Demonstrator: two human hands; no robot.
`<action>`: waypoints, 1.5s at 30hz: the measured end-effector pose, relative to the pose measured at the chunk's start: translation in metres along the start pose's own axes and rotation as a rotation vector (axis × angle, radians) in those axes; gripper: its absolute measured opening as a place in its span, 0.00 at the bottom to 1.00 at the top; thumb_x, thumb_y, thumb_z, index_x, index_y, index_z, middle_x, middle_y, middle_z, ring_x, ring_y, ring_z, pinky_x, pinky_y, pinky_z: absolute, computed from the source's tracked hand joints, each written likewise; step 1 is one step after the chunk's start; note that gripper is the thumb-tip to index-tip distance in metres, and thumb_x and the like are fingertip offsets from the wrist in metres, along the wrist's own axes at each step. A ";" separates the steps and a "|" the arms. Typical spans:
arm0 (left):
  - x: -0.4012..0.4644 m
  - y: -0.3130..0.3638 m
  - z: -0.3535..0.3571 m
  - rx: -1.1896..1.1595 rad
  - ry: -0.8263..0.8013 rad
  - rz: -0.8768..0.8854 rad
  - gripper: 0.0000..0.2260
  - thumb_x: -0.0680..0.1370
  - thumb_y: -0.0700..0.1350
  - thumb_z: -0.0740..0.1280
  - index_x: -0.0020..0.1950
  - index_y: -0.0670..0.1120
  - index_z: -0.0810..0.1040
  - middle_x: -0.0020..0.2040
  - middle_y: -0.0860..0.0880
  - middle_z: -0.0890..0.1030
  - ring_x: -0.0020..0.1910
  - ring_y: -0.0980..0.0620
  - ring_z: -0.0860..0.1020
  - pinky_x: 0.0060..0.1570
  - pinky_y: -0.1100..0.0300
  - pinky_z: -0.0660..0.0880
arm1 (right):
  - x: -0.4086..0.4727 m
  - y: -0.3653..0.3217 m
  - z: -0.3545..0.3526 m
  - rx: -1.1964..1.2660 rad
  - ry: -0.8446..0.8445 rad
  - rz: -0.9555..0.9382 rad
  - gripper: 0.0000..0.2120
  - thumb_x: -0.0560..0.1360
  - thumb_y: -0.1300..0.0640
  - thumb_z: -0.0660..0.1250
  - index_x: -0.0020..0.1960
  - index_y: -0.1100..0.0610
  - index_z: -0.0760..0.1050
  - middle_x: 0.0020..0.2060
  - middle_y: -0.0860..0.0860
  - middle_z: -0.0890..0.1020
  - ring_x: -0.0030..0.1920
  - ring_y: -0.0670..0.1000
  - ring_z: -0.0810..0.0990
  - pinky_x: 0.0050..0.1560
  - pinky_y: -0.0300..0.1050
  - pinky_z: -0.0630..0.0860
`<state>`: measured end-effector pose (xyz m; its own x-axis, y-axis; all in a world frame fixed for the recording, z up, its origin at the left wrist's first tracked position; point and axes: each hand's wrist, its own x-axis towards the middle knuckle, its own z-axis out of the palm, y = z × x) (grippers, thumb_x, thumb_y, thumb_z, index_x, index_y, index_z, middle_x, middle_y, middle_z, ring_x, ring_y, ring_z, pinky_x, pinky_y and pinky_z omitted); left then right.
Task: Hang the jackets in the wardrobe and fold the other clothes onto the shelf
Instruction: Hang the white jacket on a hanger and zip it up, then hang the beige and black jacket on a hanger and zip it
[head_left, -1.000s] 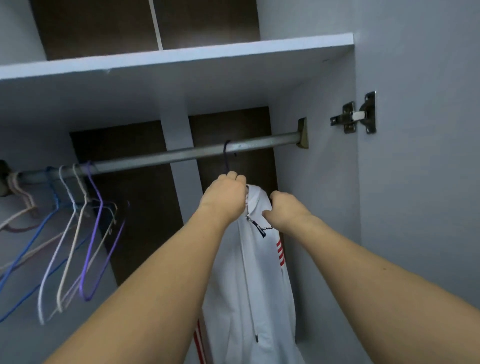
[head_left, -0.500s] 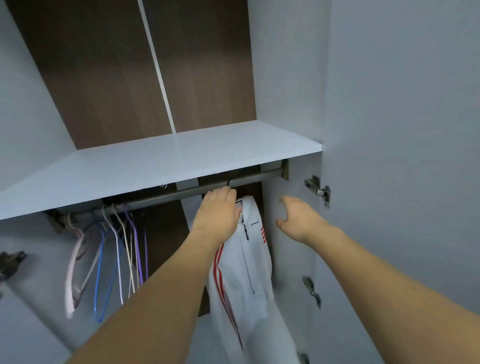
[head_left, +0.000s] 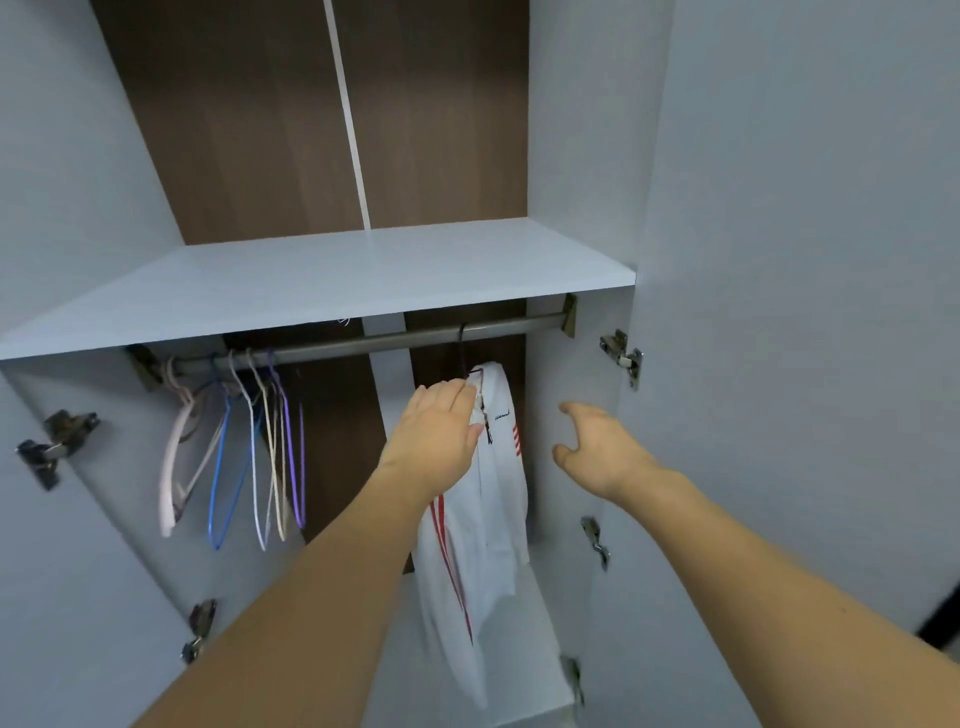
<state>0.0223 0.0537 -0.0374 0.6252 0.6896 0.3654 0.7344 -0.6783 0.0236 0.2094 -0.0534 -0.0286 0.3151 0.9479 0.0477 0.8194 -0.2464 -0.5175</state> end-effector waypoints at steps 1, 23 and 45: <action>-0.004 0.004 0.002 -0.020 0.009 0.000 0.24 0.84 0.53 0.56 0.78 0.48 0.59 0.77 0.49 0.63 0.76 0.48 0.60 0.76 0.54 0.49 | -0.006 0.004 0.002 0.009 -0.007 0.005 0.30 0.79 0.55 0.63 0.78 0.57 0.56 0.76 0.56 0.62 0.75 0.55 0.62 0.72 0.45 0.60; -0.130 0.198 0.063 -0.333 0.123 0.839 0.21 0.78 0.44 0.67 0.71 0.40 0.72 0.68 0.44 0.75 0.67 0.43 0.73 0.73 0.45 0.63 | -0.280 0.119 0.027 0.068 0.152 0.532 0.22 0.78 0.55 0.64 0.72 0.55 0.70 0.67 0.51 0.75 0.66 0.51 0.74 0.64 0.41 0.68; -0.263 0.705 0.062 -0.461 -0.128 1.350 0.21 0.82 0.46 0.60 0.74 0.40 0.67 0.72 0.43 0.69 0.70 0.43 0.68 0.76 0.50 0.55 | -0.694 0.411 -0.088 0.260 0.631 1.150 0.25 0.79 0.56 0.62 0.75 0.56 0.63 0.73 0.53 0.68 0.71 0.54 0.68 0.65 0.44 0.66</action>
<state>0.3921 -0.5908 -0.1746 0.8003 -0.5372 0.2663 -0.5651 -0.8242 0.0355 0.3698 -0.8306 -0.1991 0.9836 -0.0433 -0.1750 -0.1516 -0.7240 -0.6730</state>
